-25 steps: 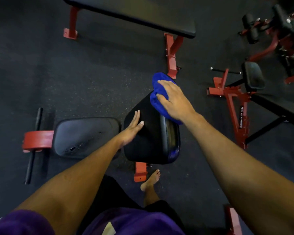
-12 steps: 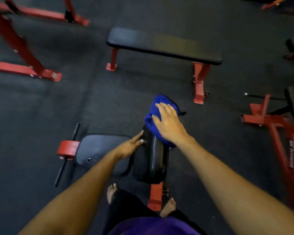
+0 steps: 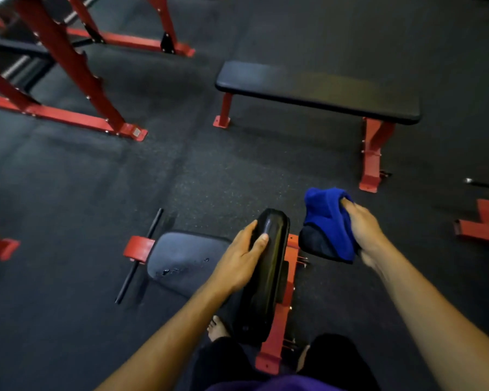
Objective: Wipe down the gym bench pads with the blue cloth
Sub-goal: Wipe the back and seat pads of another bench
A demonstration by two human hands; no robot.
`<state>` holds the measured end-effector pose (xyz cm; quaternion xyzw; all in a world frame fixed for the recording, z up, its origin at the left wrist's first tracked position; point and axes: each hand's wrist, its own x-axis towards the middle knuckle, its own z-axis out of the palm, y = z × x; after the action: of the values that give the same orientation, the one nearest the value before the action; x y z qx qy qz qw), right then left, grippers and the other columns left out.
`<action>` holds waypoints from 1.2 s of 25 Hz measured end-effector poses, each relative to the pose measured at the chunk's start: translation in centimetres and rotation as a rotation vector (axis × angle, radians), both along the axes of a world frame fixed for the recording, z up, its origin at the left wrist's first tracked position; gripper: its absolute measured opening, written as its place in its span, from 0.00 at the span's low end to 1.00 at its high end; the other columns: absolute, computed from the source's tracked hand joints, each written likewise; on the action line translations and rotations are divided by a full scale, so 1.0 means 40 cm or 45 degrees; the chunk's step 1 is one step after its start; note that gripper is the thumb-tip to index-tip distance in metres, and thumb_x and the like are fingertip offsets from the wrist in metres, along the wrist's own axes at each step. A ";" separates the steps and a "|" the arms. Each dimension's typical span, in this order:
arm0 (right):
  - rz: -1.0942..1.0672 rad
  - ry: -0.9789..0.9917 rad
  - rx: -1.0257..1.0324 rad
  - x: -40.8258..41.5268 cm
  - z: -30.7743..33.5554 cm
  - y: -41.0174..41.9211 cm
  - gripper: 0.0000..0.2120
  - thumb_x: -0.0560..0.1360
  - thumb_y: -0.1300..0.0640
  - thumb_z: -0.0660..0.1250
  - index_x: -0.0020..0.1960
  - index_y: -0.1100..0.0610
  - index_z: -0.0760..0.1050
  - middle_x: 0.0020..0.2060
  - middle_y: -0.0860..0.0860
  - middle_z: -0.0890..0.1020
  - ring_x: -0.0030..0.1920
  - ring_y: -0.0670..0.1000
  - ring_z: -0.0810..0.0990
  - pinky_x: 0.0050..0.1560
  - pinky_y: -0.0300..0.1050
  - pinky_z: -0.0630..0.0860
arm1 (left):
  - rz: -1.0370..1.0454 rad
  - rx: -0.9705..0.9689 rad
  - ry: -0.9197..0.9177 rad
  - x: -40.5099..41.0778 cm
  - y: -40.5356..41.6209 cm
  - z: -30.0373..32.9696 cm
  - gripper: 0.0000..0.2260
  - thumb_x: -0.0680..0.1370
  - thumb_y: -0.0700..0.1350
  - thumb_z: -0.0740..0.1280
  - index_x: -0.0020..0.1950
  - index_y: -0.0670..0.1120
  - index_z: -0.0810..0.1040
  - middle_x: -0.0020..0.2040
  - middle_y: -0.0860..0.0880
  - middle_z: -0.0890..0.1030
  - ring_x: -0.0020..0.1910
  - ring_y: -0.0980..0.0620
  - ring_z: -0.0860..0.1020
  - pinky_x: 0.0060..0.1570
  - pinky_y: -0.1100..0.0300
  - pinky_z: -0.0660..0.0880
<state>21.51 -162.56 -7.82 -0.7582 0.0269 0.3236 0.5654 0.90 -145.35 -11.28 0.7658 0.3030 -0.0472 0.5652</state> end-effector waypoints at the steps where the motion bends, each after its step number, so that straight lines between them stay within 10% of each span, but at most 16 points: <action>1: 0.026 0.022 0.001 0.016 -0.013 -0.006 0.13 0.80 0.42 0.61 0.51 0.47 0.81 0.41 0.44 0.87 0.39 0.44 0.85 0.39 0.43 0.76 | 0.010 0.057 0.045 0.016 -0.015 0.006 0.27 0.85 0.62 0.55 0.83 0.56 0.57 0.81 0.56 0.62 0.73 0.64 0.61 0.72 0.61 0.58; 7: 0.279 0.225 -0.022 0.155 -0.101 0.013 0.12 0.81 0.44 0.61 0.48 0.47 0.81 0.38 0.47 0.86 0.42 0.51 0.84 0.40 0.46 0.76 | 0.256 0.414 0.255 0.062 -0.108 0.039 0.36 0.76 0.76 0.51 0.82 0.64 0.54 0.76 0.66 0.64 0.73 0.68 0.62 0.68 0.64 0.62; 23: 1.005 0.176 -0.043 0.256 -0.034 0.107 0.12 0.82 0.45 0.60 0.52 0.46 0.82 0.39 0.47 0.87 0.37 0.45 0.85 0.36 0.39 0.76 | 0.319 0.941 0.273 0.074 -0.162 0.116 0.30 0.76 0.72 0.62 0.76 0.62 0.71 0.68 0.62 0.78 0.66 0.62 0.76 0.60 0.59 0.77; 30: 1.114 -0.017 -0.055 0.231 0.052 0.085 0.12 0.82 0.47 0.60 0.50 0.49 0.81 0.38 0.49 0.86 0.37 0.47 0.83 0.37 0.40 0.74 | 0.105 1.324 0.114 0.091 -0.202 0.121 0.22 0.79 0.46 0.73 0.72 0.42 0.78 0.71 0.45 0.77 0.68 0.46 0.79 0.61 0.50 0.81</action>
<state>30.74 -159.15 -5.73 -0.7119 -0.2936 0.5271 0.3594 4.54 -153.41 -6.44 0.9299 0.3403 0.0992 0.0982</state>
